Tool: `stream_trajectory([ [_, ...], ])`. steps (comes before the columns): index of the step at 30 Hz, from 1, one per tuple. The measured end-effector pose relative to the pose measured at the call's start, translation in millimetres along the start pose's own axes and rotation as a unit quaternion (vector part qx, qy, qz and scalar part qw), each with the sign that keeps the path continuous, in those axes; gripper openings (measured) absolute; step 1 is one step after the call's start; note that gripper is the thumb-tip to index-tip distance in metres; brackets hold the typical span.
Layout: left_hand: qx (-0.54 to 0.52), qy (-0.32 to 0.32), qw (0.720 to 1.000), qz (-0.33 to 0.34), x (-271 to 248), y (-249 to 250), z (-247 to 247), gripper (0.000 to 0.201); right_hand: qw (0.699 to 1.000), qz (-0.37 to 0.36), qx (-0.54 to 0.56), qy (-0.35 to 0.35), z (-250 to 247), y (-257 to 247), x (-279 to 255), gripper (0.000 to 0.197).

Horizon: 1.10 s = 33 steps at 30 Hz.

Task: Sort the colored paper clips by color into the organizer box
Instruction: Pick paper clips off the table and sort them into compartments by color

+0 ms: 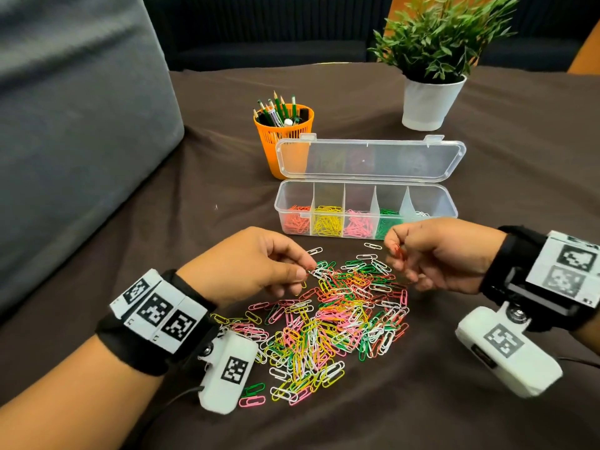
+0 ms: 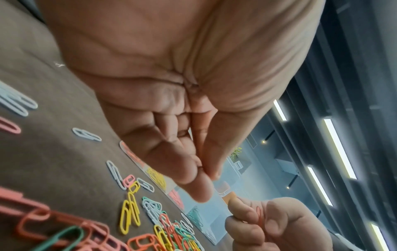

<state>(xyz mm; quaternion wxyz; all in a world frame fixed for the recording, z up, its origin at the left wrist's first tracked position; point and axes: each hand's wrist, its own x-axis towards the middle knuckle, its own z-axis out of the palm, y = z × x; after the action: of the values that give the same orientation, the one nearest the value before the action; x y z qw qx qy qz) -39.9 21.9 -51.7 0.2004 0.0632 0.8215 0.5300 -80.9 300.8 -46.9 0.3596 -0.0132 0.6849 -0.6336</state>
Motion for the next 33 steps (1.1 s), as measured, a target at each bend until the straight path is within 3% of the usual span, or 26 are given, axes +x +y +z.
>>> stream_trajectory([
  [5,-0.118,-0.002,0.993,-0.024,-1,-6,4,0.018,0.999,0.009,-0.028,-0.02,10,1,-1,0.022],
  [8,-0.111,0.017,0.993,-0.025,0,-7,4,0.024,0.999,0.018,-0.046,-0.014,12,3,0,0.022],
  [10,-0.073,0.039,0.995,-0.051,2,-4,6,0.015,0.999,0.021,-0.036,-0.007,12,4,1,0.022],
  [12,-0.001,0.051,0.996,-0.07,5,-1,8,0.02,0.999,0.019,-0.043,0.004,12,4,2,0.02],
  [16,0.231,0.05,0.971,-0.036,11,5,9,0.009,0.986,-0.001,-0.163,0.041,15,7,5,0.029],
  [17,0.291,0.05,0.955,-0.025,13,7,10,0.007,0.963,-0.014,-0.264,0.055,16,7,4,0.032],
  [20,0.422,0.054,0.905,0.0,17,11,13,0.01,0.802,-0.054,-0.591,0.075,22,9,2,0.042],
  [21,0.444,0.051,0.895,0.003,18,11,14,0.013,0.771,-0.068,-0.63,0.071,24,10,1,0.04],
  [22,0.46,0.045,0.887,0.004,19,11,16,0.015,0.758,-0.075,-0.645,0.067,26,12,-1,0.036],
  [27,0.51,0.039,0.859,0.034,20,11,24,0.015,0.759,-0.075,-0.643,0.07,31,15,-1,0.022],
  [31,0.534,0.035,0.843,0.058,20,10,29,0.007,0.751,-0.122,-0.646,0.064,30,15,1,0.009],
  [33,0.514,0.014,0.857,0.043,20,11,27,0.005,0.782,-0.125,-0.608,0.052,27,11,1,0.007],
])
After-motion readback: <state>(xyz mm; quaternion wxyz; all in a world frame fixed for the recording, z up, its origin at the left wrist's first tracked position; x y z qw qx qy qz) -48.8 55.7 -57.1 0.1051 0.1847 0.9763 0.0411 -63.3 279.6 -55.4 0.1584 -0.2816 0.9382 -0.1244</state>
